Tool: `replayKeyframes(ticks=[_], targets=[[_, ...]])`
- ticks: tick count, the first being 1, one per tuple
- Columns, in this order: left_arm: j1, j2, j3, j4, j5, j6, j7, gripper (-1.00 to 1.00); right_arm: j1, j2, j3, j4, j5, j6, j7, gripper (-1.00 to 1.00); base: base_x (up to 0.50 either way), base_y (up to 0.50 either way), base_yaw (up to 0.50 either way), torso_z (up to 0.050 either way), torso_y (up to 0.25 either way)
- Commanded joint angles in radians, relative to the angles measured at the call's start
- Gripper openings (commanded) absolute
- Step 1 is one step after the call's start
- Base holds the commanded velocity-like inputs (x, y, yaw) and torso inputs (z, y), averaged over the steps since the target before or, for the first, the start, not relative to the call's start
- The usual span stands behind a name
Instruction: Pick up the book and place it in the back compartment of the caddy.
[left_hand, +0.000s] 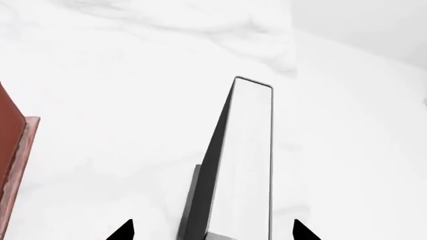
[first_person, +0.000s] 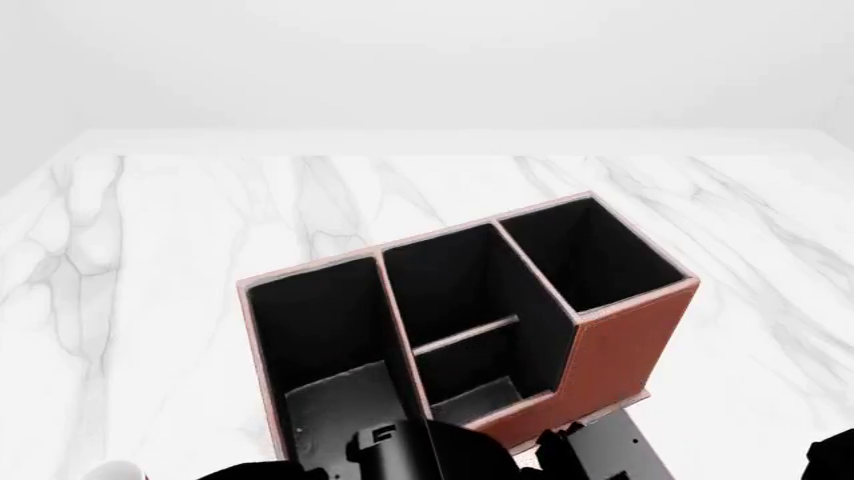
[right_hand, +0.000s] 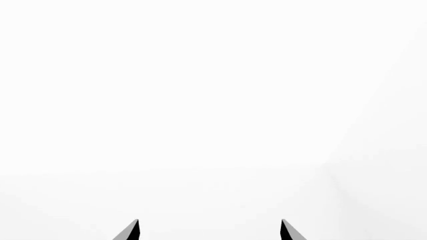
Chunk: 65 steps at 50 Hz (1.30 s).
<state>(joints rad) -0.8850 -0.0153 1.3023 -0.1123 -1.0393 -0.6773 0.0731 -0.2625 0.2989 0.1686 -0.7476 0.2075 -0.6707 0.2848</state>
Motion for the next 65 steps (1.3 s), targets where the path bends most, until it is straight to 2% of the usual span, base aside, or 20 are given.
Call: replayKeyframes(ticks=[1,12,13,35,40,53,60,65], targets=[[-0.016,0.013,0.074,-0.026,0.004,0.071,0.002,1.00,-0.001,-0.013,0.017,-0.003,-0.019,0.001,-0.011,1.00,0.00,0.00,0.00,0.000,0.000],[-0.042,0.013,0.156,-0.048,-0.024,0.131,-0.023,1.00,-0.003,-0.008,0.016,0.001,-0.020,-0.002,-0.005,1.00,0.00,0.00,0.00,0.000,0.000],[-0.045,0.012,0.157,-0.048,-0.025,0.135,-0.027,-1.00,-0.003,-0.007,0.015,0.002,-0.020,-0.003,-0.005,1.00,0.00,0.00,0.00,0.000,0.000],[-0.077,-0.009,0.184,-0.027,-0.006,0.148,-0.025,-1.00,-0.004,0.000,0.007,0.007,-0.022,-0.008,0.003,1.00,0.00,0.00,0.00,0.000,0.000],[-0.115,-0.040,0.168,0.030,-0.018,0.135,-0.036,-1.00,-0.006,0.001,0.008,0.006,-0.025,-0.008,0.005,1.00,0.00,0.00,0.00,0.000,0.002],[-0.312,-0.210,0.017,0.342,-0.191,0.015,-0.198,-1.00,-0.004,0.005,0.003,0.000,-0.033,-0.002,0.011,1.00,0.00,0.00,0.00,0.000,0.001],[-0.333,-0.242,-0.035,0.446,-0.301,-0.025,-0.342,-1.00,-0.003,0.007,-0.001,-0.007,-0.038,0.005,0.014,1.00,0.00,0.00,0.00,0.000,0.000],[-0.359,-0.254,-0.069,0.497,-0.354,-0.033,-0.392,-1.00,-0.002,0.010,-0.002,-0.009,-0.037,0.008,0.017,1.00,0.00,0.00,0.00,0.000,0.002]])
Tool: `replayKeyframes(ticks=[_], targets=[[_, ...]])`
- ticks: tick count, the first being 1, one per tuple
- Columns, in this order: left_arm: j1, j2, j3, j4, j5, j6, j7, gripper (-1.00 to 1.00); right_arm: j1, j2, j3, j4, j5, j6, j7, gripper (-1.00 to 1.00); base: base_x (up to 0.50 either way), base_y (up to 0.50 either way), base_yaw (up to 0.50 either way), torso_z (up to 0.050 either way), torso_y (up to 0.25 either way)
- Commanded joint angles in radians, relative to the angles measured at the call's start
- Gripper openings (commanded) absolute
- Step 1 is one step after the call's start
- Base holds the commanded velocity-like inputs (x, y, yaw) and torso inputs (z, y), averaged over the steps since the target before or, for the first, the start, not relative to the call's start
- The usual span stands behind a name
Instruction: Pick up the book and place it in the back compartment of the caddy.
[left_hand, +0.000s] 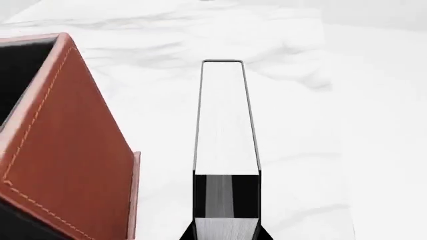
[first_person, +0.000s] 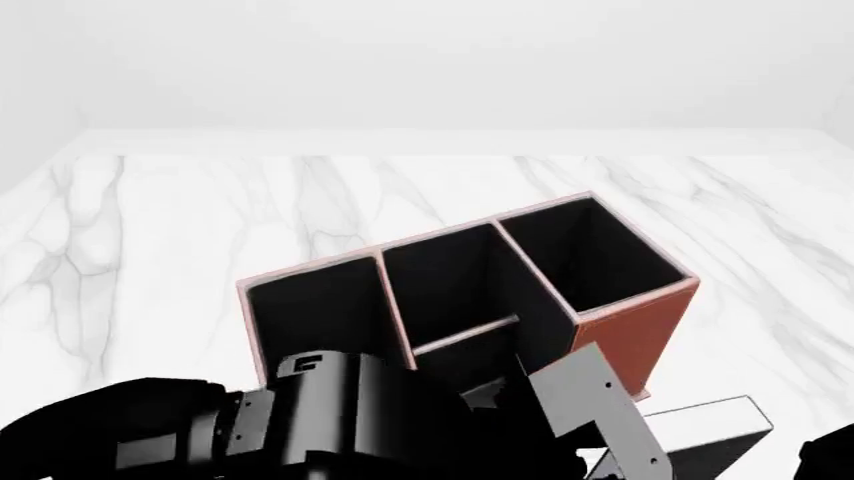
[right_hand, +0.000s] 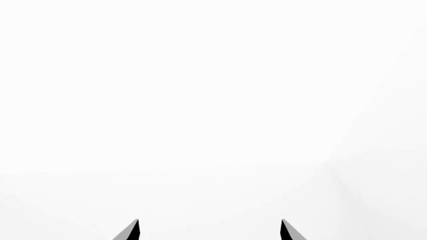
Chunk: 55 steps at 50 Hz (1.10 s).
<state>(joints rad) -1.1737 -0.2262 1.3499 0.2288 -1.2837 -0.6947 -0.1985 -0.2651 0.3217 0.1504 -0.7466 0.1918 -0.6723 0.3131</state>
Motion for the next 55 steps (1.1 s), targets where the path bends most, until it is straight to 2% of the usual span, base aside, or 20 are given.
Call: replayKeyframes(ticks=[1,24,38,43,55], targets=[[-0.074,-0.045,-0.120,0.158,-0.118,-0.018,-0.127,-1.00,0.000,-0.012,0.015,-0.009,-0.022,0.010,-0.012,1.00,0.00,0.00,0.00,0.000,0.000],[-0.273,-0.155,-0.234,0.298,-0.353,-0.095,-0.278,-1.00,0.002,-0.009,-0.003,-0.002,-0.034,0.004,-0.007,1.00,0.00,0.00,0.00,0.000,0.001],[-0.439,-0.270,-0.321,0.325,-0.500,-0.135,-0.330,-1.00,0.005,-0.003,-0.008,-0.008,-0.035,0.012,-0.001,1.00,0.00,0.00,0.00,0.000,0.001],[-0.484,-0.306,-0.331,0.345,-0.574,-0.148,-0.388,-1.00,0.007,-0.002,-0.015,-0.013,-0.041,0.020,0.000,1.00,0.00,0.00,0.00,0.000,0.000],[-0.605,-0.359,-0.356,0.327,-0.685,-0.196,-0.400,-1.00,0.008,0.002,-0.022,-0.013,-0.042,0.022,0.004,1.00,0.00,0.00,0.00,0.000,0.001]])
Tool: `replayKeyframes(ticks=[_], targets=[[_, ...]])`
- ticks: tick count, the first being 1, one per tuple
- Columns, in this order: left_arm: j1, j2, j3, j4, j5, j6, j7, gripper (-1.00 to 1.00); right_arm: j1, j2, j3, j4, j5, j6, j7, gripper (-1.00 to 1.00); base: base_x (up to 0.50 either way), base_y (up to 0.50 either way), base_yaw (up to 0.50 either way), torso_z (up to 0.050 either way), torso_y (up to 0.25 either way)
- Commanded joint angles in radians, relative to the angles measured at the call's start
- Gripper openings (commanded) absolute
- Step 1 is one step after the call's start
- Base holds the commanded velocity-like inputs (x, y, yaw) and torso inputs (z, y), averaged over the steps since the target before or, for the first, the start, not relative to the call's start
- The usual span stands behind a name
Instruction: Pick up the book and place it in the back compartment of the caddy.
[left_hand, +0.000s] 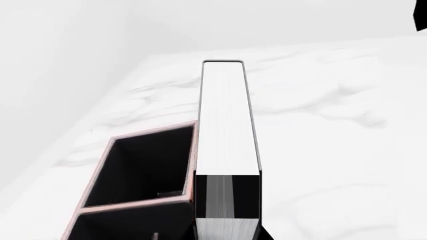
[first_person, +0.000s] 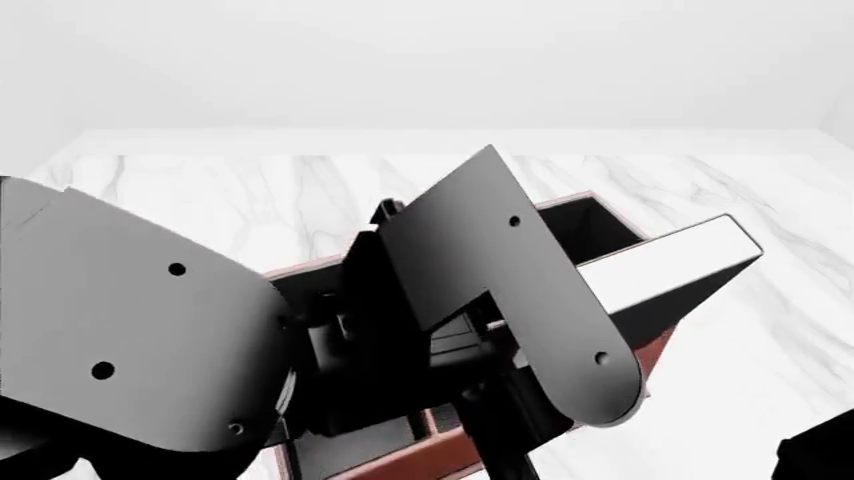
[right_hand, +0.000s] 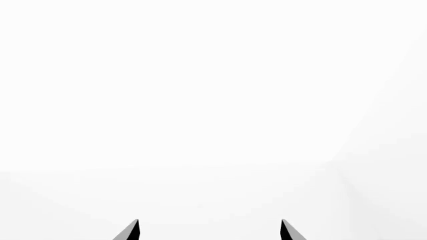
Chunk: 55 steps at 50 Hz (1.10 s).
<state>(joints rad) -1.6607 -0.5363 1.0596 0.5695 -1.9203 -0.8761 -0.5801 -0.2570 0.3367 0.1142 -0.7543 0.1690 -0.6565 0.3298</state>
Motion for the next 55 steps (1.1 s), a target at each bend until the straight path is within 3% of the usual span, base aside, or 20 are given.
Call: replayKeyframes(ticks=[1,18,28,47,55], targets=[[-0.132,-0.054,-0.067,-0.017,-0.064,-0.021,-0.019,-1.00,0.000,-0.014,0.012,-0.004,-0.022,0.006,-0.013,1.00,0.00,0.00,0.00,0.000,0.000],[-0.213,-0.158,-0.115,-0.098,-0.018,-0.106,0.109,-1.00,0.003,-0.010,-0.001,-0.003,-0.031,0.012,-0.010,1.00,0.00,0.00,0.00,0.000,0.001],[-0.220,-0.190,-0.125,-0.213,-0.186,-0.069,0.101,-1.00,0.008,-0.009,-0.015,0.008,-0.037,0.013,-0.009,1.00,0.00,0.00,0.00,0.000,0.001],[-0.176,-0.162,-0.118,-0.391,-0.213,-0.059,0.215,-1.00,0.007,-0.005,-0.025,0.014,-0.042,0.009,-0.004,1.00,0.00,0.00,0.00,0.000,0.002],[-0.274,-0.105,-0.091,-0.501,-0.128,-0.178,0.336,-1.00,0.011,-0.002,-0.031,0.011,-0.043,0.015,-0.002,1.00,0.00,0.00,0.00,0.002,0.001]])
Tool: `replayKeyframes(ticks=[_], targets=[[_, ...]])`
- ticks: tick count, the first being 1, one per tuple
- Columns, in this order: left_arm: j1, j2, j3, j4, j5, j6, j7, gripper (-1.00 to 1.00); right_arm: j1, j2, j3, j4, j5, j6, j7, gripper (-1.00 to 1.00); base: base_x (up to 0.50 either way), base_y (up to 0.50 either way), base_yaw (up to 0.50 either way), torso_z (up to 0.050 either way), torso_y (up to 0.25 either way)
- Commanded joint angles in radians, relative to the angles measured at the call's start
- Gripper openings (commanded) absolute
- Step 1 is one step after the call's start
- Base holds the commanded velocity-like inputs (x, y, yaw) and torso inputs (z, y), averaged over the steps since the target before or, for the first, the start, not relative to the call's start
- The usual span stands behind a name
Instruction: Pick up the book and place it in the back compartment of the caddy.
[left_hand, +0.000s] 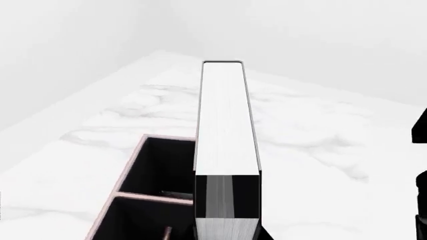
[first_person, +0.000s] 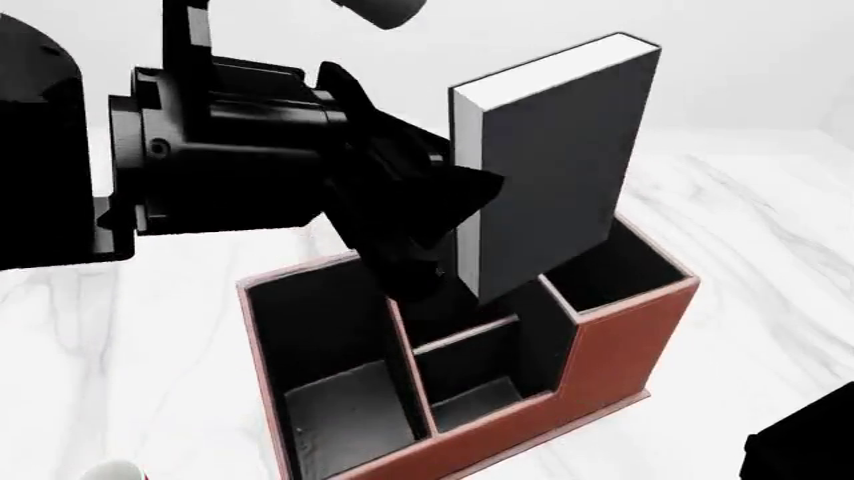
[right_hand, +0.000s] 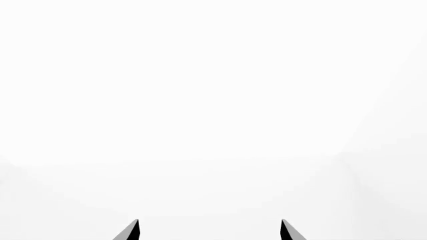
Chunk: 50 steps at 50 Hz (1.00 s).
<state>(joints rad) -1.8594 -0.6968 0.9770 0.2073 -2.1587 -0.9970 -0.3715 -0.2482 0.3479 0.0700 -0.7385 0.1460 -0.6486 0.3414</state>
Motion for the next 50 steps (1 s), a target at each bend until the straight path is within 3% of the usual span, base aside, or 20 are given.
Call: replayKeyframes(ticks=[1,12,21,50], targets=[[-0.082,0.060,-0.005,-0.148,0.115,-0.065,0.132,-1.00,0.003,-0.013,0.013,-0.003,-0.020,0.006,-0.013,1.00,0.00,0.00,0.00,0.000,0.000],[-0.139,0.071,0.022,-0.135,0.249,-0.172,0.261,-1.00,0.003,-0.009,0.006,-0.002,-0.016,0.006,-0.010,1.00,0.00,0.00,0.00,0.000,0.001],[-0.088,0.029,-0.019,-0.029,0.242,-0.161,0.363,-1.00,0.008,-0.010,-0.007,0.008,-0.024,0.007,-0.010,1.00,0.00,0.00,0.00,0.000,0.001],[0.054,0.042,-0.020,-0.026,0.351,-0.052,0.408,-1.00,0.008,-0.003,-0.024,0.018,-0.028,-0.002,-0.005,1.00,0.00,0.00,0.00,0.000,0.001]])
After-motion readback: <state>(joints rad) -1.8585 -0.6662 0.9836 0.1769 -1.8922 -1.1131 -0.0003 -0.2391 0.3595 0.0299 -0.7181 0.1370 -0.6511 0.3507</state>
